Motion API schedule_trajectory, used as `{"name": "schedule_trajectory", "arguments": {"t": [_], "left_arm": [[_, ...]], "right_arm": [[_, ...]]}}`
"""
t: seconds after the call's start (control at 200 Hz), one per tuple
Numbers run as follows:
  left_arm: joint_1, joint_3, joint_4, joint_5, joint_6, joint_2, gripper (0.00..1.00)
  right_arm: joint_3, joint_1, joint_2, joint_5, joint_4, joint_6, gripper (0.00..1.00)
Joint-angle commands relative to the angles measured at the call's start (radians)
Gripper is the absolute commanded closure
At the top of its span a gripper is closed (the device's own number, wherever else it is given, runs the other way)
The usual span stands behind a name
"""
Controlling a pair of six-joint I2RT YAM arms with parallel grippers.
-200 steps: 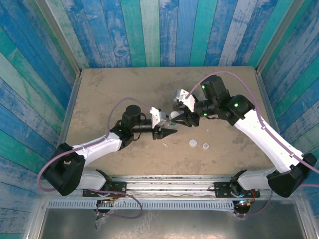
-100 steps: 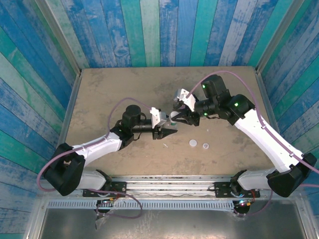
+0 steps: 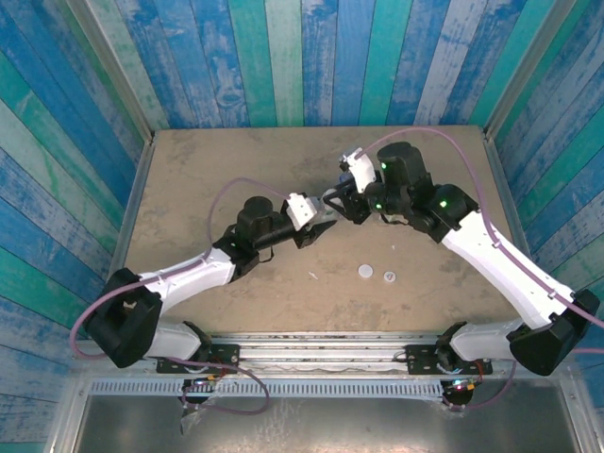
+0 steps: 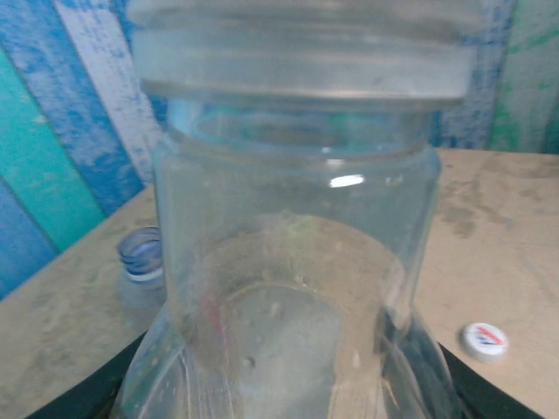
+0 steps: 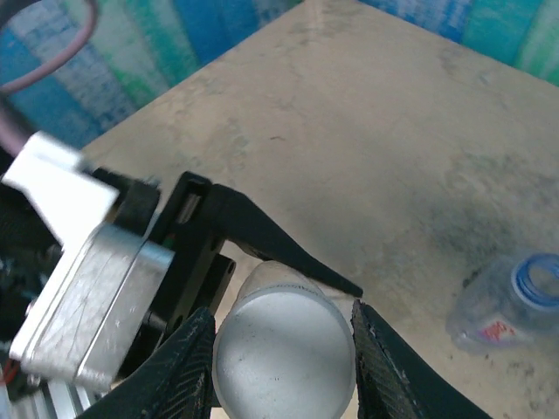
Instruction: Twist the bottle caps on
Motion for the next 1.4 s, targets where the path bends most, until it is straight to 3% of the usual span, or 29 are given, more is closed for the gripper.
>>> {"name": "schedule_trajectory", "arguments": {"t": [0.0,0.075,0.185,0.301,0.526,0.626,0.776,0.967,1.393], "left_arm": [[-0.004,0.061,0.135,-0.151,0.060,0.018,0.52],[-0.003,0.057,0.113,-0.147,0.087,0.013,0.51],[0.001,0.049,0.038,-0.131,0.093,-0.012,0.51],[0.009,0.030,-0.043,-0.115,0.111,-0.056,0.53],[0.008,-0.007,-0.217,-0.066,0.290,-0.194,0.51],[0.010,0.002,-0.315,-0.050,0.388,-0.244,0.50],[0.009,0.046,-0.438,-0.013,0.471,-0.297,0.51],[0.009,0.079,-0.509,0.022,0.465,-0.333,0.51],[0.009,0.047,-0.478,0.057,0.425,-0.340,0.50]], "right_arm": [[-0.039,0.035,0.009,0.109,-0.097,0.227,0.60],[-0.025,0.035,0.001,0.101,-0.086,0.194,0.55],[-0.017,0.031,-0.035,0.032,-0.060,0.008,0.40],[-0.023,0.029,-0.091,0.050,-0.041,-0.166,0.30],[-0.072,0.023,-0.205,0.030,-0.036,-0.580,0.28],[-0.035,0.023,-0.200,0.004,-0.110,-0.828,0.25],[0.046,0.045,-0.151,-0.007,-0.251,-1.076,0.24],[0.163,0.123,-0.047,0.071,-0.374,-1.134,0.30],[0.254,0.189,0.040,-0.011,-0.421,-1.103,0.44]]}}
